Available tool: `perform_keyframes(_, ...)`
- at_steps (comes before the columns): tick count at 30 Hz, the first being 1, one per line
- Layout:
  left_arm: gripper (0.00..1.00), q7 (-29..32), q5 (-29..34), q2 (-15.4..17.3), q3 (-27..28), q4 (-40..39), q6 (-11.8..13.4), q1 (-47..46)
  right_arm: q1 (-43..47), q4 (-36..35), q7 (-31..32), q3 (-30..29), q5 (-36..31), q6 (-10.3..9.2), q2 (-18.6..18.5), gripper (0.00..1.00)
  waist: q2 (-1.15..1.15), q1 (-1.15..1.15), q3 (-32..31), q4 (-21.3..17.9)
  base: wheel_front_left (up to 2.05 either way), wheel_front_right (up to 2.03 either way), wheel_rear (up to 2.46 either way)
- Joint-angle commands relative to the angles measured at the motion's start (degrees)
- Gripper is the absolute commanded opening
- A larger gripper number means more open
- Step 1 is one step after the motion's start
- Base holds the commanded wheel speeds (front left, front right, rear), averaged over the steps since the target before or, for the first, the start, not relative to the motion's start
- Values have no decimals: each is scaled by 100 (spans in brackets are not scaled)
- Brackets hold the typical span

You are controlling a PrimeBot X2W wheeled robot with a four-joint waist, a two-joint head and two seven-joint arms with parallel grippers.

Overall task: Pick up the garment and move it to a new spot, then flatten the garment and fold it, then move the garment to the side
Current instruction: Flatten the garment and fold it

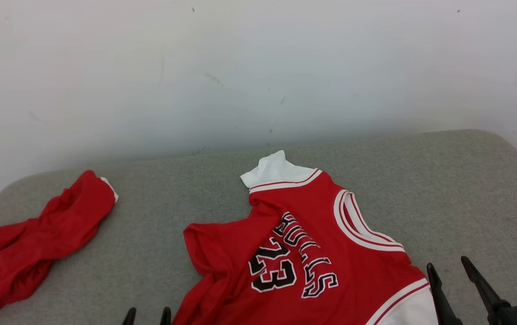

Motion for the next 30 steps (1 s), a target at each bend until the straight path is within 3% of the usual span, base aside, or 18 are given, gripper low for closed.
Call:
perform_keyframes(1,100,-11,112,14,-22,-19,-35,28,-52,-107,8,-35,59,-13,-88,100,0,-1,-7,-7,0,0,0)
perform_keyframes(4,100,93,224,148,-182,156,-94,141,-5,-265,7,-75,82,-13,-222,100,0,-1,-17,-27,0,0,0)
perform_keyframes(11,100,1037,146,509,-560,-57,-212,425,218,-81,139,74,96,-13,-604,100,0,-1,18,-69,0,0,0)
perform_keyframes(17,100,1696,-184,833,-1003,-229,-279,573,444,116,791,283,276,-13,-881,100,0,-1,144,-108,0,0,0)
perform_keyframes(30,100,1736,-423,1156,-1125,294,-287,169,520,492,1015,441,482,-13,-851,100,0,-1,436,-233,0,0,0)
